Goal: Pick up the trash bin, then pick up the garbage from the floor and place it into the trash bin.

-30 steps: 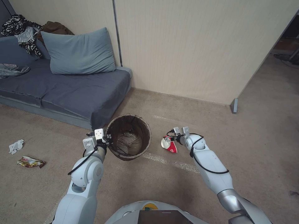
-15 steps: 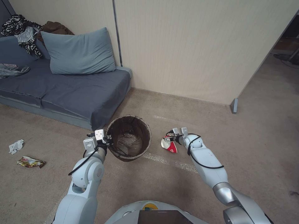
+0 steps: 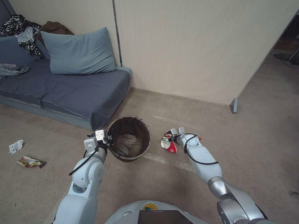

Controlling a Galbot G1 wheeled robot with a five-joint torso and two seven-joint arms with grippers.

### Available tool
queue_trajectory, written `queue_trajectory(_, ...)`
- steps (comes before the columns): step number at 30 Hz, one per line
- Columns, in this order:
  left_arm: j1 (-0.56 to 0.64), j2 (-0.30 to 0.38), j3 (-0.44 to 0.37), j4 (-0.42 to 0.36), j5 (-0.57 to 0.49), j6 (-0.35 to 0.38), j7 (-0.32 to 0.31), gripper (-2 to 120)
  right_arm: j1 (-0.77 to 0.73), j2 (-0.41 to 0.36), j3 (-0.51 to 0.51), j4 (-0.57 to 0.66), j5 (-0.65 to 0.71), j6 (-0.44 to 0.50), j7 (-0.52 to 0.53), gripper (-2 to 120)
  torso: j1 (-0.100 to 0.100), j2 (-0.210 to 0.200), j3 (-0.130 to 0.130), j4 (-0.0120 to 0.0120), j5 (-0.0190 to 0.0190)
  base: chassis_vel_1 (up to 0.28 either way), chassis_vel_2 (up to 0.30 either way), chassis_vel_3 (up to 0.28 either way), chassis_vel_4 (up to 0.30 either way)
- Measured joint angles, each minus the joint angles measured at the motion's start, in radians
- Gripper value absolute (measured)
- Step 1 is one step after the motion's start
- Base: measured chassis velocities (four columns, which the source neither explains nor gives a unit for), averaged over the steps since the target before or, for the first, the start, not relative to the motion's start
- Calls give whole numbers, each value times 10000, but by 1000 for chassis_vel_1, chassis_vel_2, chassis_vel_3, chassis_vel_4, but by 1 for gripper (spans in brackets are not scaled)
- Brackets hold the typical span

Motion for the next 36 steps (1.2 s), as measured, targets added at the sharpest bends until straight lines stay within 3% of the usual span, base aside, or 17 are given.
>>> queue_trajectory(20,-55,-19,-22,16,-4,0,2,3,-245,88,142,-177,-352,169,-166,25,0,0,0,-1,1,0,0,0,0)
queue_trajectory(36,-65,-19,-46,15,1,0,11,3,-256,11,304,213,-285,274,-179,25,0,0,0,2,3,0,0,0,0)
